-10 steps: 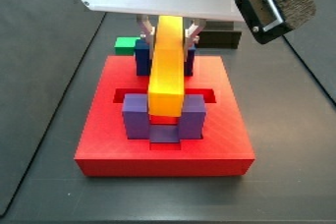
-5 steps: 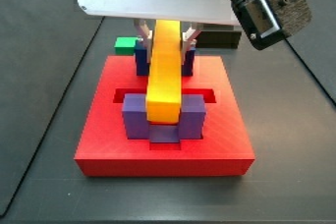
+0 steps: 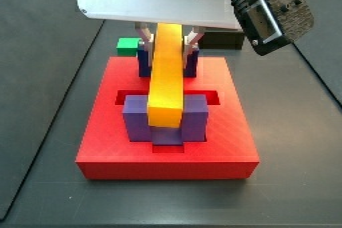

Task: Pick up the yellow object. Move up. Move to above the board. Insert the yellow object.
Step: Insert the yellow object.

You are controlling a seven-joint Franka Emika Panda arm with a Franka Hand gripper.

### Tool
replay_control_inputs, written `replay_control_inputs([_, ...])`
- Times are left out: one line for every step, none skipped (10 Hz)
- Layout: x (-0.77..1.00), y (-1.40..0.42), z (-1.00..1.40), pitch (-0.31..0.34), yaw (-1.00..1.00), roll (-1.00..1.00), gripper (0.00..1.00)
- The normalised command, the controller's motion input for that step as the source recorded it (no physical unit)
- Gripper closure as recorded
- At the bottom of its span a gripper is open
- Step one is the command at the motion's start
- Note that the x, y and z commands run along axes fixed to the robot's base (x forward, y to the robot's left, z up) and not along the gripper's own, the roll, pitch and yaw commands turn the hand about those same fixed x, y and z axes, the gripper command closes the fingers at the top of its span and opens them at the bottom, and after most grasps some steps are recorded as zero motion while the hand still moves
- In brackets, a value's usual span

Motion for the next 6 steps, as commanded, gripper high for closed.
replay_control_inputs([0.06,-0.05,-0.07,-0.090,0.10,-0.10,1.00])
replay_control_inputs([0.01,-0.06,-0.12,-0.127,0.08,-0.10,1.00])
replay_control_inputs([0.00,-0.07,-0.13,-0.069,0.00,-0.02,1.00])
replay_control_inputs([0.00,0.00,-0.06,0.000,-0.03,-0.01,1.00])
replay_control_inputs([0.00,0.00,-0.13,-0.027,-0.01,-0.12,1.00])
replay_control_inputs([0.00,0.01,-0.16,-0.003,0.00,-0.20,1.00])
